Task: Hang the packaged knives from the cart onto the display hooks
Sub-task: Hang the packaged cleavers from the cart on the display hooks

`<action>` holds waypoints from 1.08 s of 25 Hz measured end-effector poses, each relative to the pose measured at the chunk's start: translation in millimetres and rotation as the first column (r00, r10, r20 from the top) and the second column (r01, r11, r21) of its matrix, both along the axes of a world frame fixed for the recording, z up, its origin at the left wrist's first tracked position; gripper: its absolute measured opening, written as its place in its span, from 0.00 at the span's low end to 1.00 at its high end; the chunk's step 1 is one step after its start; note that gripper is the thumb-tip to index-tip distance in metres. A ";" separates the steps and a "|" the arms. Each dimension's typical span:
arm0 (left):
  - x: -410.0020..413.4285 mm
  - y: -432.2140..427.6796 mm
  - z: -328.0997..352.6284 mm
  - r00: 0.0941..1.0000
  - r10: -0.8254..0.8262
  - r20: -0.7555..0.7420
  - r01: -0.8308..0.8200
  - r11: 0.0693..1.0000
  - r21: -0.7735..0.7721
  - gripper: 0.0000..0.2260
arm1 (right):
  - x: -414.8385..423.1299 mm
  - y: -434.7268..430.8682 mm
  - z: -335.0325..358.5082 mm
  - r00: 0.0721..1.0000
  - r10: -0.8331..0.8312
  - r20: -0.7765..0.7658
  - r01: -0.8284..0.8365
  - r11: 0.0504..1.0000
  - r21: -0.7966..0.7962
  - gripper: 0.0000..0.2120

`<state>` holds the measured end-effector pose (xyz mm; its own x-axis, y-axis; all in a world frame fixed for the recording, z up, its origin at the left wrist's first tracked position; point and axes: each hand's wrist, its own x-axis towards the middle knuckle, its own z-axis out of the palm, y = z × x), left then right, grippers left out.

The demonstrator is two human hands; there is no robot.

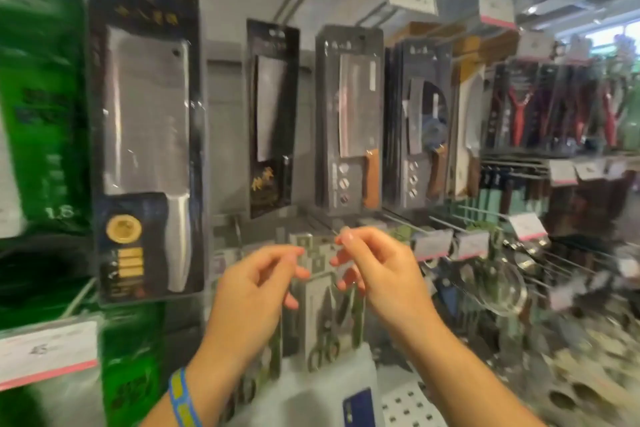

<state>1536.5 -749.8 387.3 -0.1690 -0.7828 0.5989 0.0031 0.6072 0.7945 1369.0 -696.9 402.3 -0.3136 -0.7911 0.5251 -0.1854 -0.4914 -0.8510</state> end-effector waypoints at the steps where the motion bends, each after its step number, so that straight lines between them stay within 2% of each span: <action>1: -3.9 2.5 -28.1 0.999 -0.044 0.007 0.043 0.995 0.087 0.08 | -3.5 19.6 -25.1 1.000 -0.020 0.018 0.019 0.999 0.048 0.09; 5: -27.8 5.6 -129.3 0.979 -0.203 -0.018 0.195 0.904 0.381 0.10 | -34.6 86.5 -133.8 0.964 -0.249 0.091 0.215 0.935 0.281 0.11; 8: -57.4 33.4 -209.0 0.938 -0.342 0.054 0.252 0.781 0.572 0.11 | -64.2 152.4 -215.1 0.869 -0.483 0.106 0.372 0.779 0.504 0.11; 10: -71.8 66.0 -263.0 0.902 -0.423 0.089 0.242 0.663 0.708 0.10 | -73.3 208.1 -262.7 0.804 -0.587 0.090 0.392 0.638 0.662 0.10; 12: -80.0 103.9 -314.6 0.857 -0.502 0.117 0.164 0.481 0.861 0.09 | -73.7 271.3 -304.5 0.721 -0.687 0.090 0.372 0.494 0.786 0.10; 13: -80.1 119.2 -334.1 0.816 -0.562 0.134 0.127 0.400 0.908 0.08 | -75.3 298.9 -319.4 0.677 -0.728 0.102 0.358 0.448 0.819 0.10; 14: -79.4 133.1 -348.1 0.757 -0.630 0.171 0.097 0.368 0.925 0.08 | -78.6 322.6 -331.6 0.633 -0.765 0.122 0.339 0.415 0.844 0.10; 16: -84.1 158.6 -362.2 0.675 -0.690 0.261 0.073 0.414 0.907 0.09 | -90.9 364.0 -351.5 0.552 -0.820 0.150 0.309 0.368 0.877 0.10; 18: -109.9 178.5 -364.0 0.680 -0.674 0.290 0.071 0.453 0.889 0.09 | -109.3 399.3 -368.2 0.508 -0.853 0.120 0.308 0.309 0.900 0.10; 19: -129.6 189.4 -363.8 0.691 -0.666 0.279 0.079 0.454 0.887 0.08 | -119.8 414.2 -374.9 0.493 -0.863 0.109 0.312 0.292 0.904 0.11; 22: -210.8 236.2 -353.0 0.724 -0.663 0.189 0.102 0.374 0.922 0.04 | -163.8 469.5 -392.0 0.447 -0.887 0.115 0.329 0.282 0.901 0.11; 23: -237.5 252.9 -351.8 0.707 -0.677 0.205 0.105 0.386 0.916 0.05 | -181.5 488.6 -395.1 0.430 -0.894 0.126 0.334 0.287 0.898 0.11; 27: -344.4 332.4 -366.3 0.452 -0.805 0.384 0.186 0.507 0.842 0.10 | -247.9 575.7 -408.0 0.305 -0.935 0.180 0.386 0.294 0.874 0.10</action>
<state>1192.0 -417.4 20.9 -0.7444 -0.4459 -0.4970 -0.5786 0.0593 0.8134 1121.1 -121.1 -5.8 -0.8582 -0.0432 -0.5114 0.4946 0.1965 -0.8466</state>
